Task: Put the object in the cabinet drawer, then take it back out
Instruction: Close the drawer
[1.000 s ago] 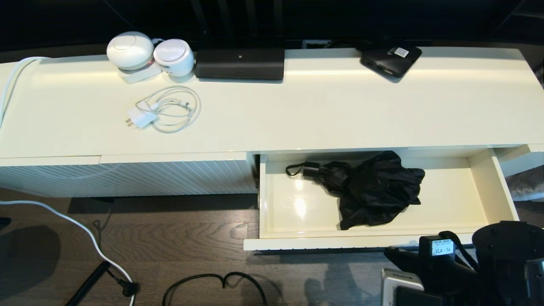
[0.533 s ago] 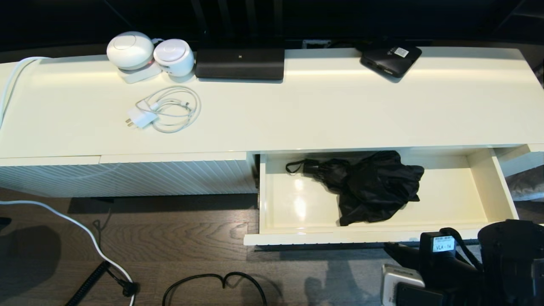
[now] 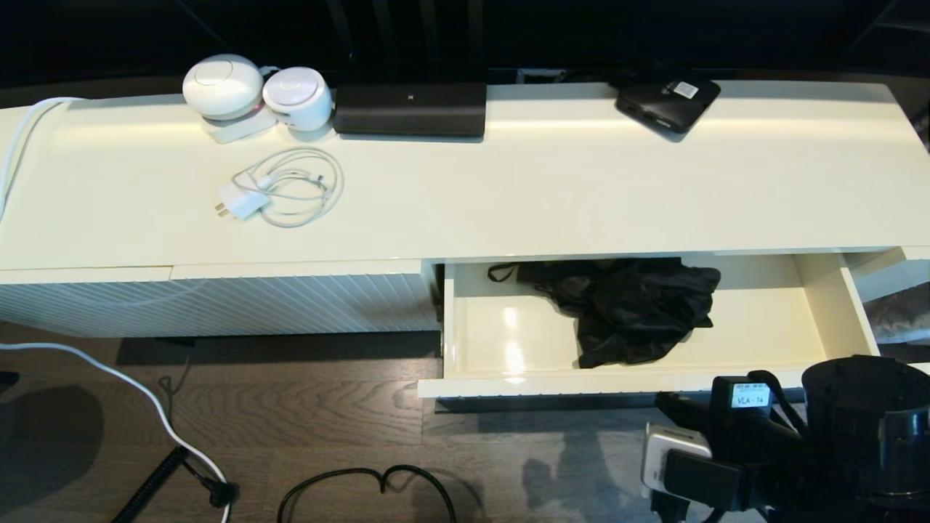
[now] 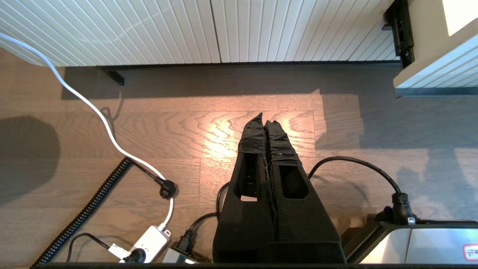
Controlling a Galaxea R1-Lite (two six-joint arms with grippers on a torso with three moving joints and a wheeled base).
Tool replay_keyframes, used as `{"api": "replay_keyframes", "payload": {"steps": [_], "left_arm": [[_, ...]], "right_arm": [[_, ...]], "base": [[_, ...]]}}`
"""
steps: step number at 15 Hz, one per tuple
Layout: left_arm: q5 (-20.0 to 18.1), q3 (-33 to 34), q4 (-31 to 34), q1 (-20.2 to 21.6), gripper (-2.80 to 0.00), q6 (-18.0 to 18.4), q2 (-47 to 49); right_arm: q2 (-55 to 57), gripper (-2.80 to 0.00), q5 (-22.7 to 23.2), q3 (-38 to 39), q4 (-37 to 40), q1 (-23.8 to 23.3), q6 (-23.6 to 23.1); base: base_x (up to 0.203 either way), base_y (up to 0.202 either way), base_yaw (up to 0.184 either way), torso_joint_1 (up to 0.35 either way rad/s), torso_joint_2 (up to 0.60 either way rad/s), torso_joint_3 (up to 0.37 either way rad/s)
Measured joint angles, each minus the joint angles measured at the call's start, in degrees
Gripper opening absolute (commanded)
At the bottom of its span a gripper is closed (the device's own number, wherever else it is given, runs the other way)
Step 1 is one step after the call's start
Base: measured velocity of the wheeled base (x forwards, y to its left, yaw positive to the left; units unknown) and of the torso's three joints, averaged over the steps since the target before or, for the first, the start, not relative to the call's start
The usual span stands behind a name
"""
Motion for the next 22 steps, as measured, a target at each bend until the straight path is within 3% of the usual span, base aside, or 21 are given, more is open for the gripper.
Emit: {"api": "replay_keyframes", "payload": {"steps": [3,22], "left_arm": [[0.0,0.0,0.0,0.0,-2.80,0.0,0.0],[0.0,0.0,0.0,0.0,-2.80,0.0,0.0]], "right_arm": [[2.1,-2.80,0.2,-1.0,-4.0,-1.4,0.0],[8.9,-2.80,2.8,-10.9,-8.9,-5.8,-0.9]], "base": [[0.000,0.000,0.000,0.000,0.00,0.000],[0.000,0.000,0.000,0.000,0.00,0.000]]}}
